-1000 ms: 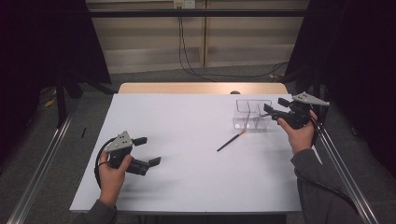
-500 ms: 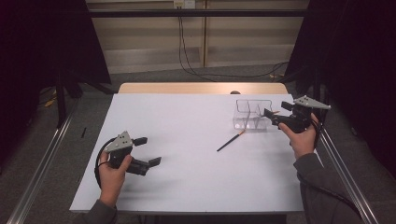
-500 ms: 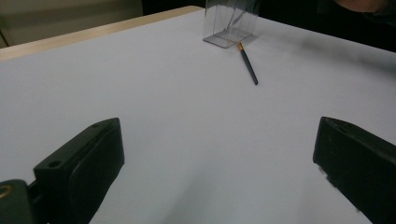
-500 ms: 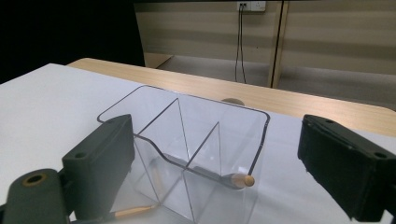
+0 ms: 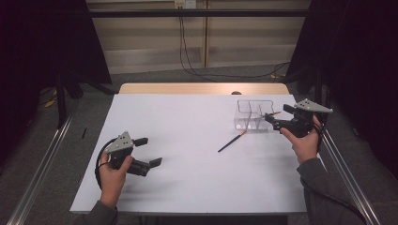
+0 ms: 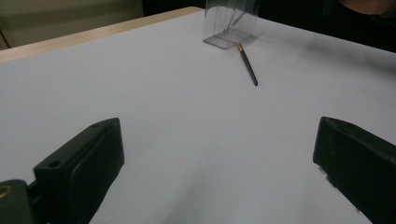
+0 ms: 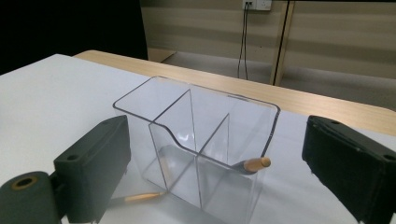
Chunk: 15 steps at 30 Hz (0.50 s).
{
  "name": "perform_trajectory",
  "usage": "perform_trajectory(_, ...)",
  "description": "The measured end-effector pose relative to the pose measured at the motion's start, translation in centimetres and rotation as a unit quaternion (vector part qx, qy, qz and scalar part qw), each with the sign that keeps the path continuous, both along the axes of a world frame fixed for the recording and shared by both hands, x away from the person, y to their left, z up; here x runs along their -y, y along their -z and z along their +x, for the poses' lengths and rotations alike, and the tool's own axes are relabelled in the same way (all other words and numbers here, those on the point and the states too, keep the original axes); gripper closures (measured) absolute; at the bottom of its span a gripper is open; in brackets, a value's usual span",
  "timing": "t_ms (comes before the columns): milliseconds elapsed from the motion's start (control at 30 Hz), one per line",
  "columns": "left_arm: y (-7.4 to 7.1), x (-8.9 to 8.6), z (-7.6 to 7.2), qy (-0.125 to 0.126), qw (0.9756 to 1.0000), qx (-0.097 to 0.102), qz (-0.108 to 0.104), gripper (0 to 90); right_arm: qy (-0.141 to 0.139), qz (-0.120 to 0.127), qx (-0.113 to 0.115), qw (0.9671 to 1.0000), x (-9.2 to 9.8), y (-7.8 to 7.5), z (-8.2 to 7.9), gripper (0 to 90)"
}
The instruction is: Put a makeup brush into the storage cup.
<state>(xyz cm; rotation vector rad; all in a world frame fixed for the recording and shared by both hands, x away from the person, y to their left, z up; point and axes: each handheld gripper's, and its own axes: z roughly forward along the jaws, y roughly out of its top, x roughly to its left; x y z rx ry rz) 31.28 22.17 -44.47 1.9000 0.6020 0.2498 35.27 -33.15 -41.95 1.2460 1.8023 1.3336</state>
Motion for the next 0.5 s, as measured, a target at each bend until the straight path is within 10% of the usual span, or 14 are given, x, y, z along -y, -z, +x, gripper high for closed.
perform_trajectory(500, 0.0, 0.1, 0.0, 0.005, 1.0, 0.0, -0.004, 1.7, -0.005, -0.006, -0.001, 1.0, 0.1, 0.4, -1.5, 6.6)
